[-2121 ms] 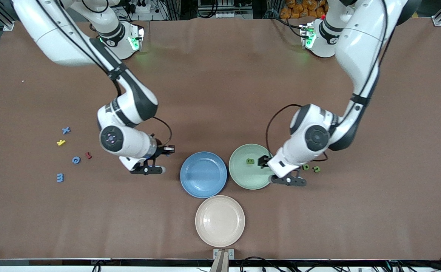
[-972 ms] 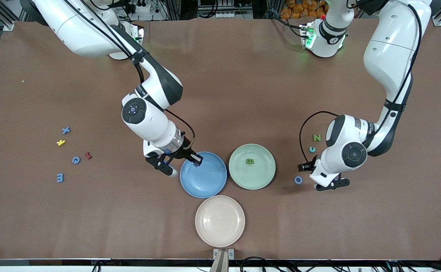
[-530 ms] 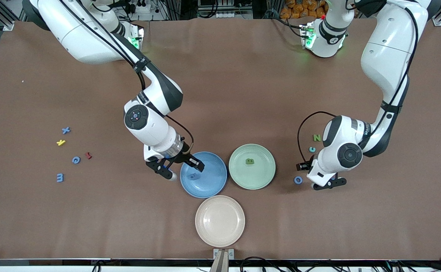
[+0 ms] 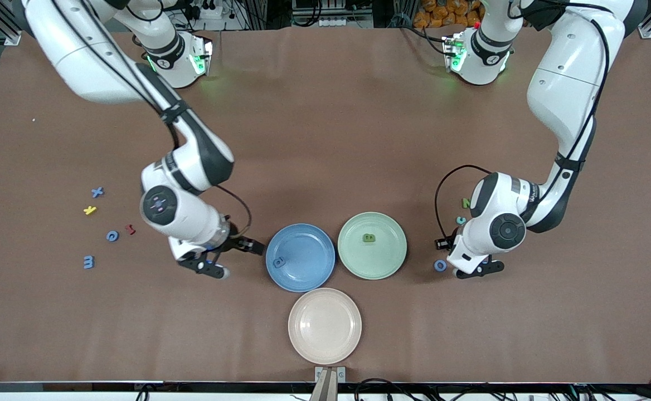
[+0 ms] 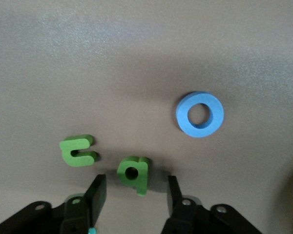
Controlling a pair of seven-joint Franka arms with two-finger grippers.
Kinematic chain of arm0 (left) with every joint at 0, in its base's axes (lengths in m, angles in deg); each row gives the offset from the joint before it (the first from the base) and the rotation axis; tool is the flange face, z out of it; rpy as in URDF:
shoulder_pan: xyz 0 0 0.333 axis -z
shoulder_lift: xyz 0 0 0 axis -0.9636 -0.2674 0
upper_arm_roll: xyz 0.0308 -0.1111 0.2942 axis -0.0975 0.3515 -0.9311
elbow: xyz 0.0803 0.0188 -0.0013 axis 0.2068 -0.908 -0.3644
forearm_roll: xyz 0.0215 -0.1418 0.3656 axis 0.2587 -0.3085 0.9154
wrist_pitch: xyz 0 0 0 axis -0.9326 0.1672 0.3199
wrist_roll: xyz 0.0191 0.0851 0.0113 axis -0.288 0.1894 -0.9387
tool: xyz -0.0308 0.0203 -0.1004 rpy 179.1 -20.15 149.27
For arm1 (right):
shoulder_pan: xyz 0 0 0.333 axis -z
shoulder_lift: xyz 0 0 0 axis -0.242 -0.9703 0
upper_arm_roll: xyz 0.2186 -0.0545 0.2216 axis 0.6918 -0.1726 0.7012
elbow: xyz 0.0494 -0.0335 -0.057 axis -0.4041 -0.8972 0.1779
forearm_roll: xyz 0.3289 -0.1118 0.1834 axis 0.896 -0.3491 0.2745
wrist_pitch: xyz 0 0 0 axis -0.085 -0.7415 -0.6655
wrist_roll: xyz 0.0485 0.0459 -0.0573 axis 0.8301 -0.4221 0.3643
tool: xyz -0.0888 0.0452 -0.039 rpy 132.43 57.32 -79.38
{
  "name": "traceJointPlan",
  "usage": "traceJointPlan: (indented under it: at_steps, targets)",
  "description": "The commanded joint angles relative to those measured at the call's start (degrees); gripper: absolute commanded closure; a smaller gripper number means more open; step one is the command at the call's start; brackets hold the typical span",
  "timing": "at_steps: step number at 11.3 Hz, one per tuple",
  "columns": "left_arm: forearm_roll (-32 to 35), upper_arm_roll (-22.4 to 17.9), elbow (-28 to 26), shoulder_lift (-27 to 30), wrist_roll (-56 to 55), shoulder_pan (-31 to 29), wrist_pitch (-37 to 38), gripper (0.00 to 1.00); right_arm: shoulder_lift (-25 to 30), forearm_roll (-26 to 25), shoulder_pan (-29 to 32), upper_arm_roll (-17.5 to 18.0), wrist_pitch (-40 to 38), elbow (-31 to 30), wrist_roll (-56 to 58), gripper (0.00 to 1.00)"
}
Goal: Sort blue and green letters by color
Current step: 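Grasp the green a with the left gripper while the right gripper grasps blue E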
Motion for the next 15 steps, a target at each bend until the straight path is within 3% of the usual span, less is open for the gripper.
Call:
traceJointPlan:
  at_steps: [1, 3, 5, 6, 7, 8, 10, 15]
  targets:
    - [1.4, -0.4, 0.6, -0.2, -1.7, 1.2, -0.1, 0.58, 0.8, -0.9, 8.0, 0.7, -3.4, -1.9, 23.5, 0.00]
    - [1.4, -0.4, 0.6, -0.4, -1.7, 1.2, -0.1, 0.67, 0.8, -2.7, 13.3, 0.4, -3.7, -2.4, 34.6, 0.00]
    - [1.5, -0.5, 0.6, -0.4, -1.5, 1.2, -0.2, 0.69, 1.1, -9.0, 19.6, 0.4, -3.0, -5.1, 44.0, 0.00]
    - [1.5, -0.5, 0.6, -0.4, -1.5, 1.2, -0.2, 0.79, 1.3, -9.8, 22.4, 0.6, -3.0, -5.7, 48.4, 0.00]
    - [1.5, -0.5, 0.6, -0.4, -1.4, 1.2, -0.1, 0.95, 1.9, -10.4, 23.7, 0.5, -3.0, -6.6, 50.6, 0.00]
    - [1.5, -0.5, 0.8, -0.4, -1.5, 1.2, -0.1, 1.00, 2.1, -12.6, 24.6, 0.3, -2.6, -7.2, 51.2, 0.00]
    - [1.7, -0.5, 1.6, 0.2, -1.4, 1.5, -0.1, 1.00, 1.0, -22.6, 29.0, 0.1, 3.9, -9.7, 51.3, 0.00]
    - [0.8, 0.4, 5.2, 3.7, -1.7, 5.7, 2.5, 1.00, -1.4, -23.4, 31.2, -1.0, 8.2, -10.6, 58.6, 0.00]
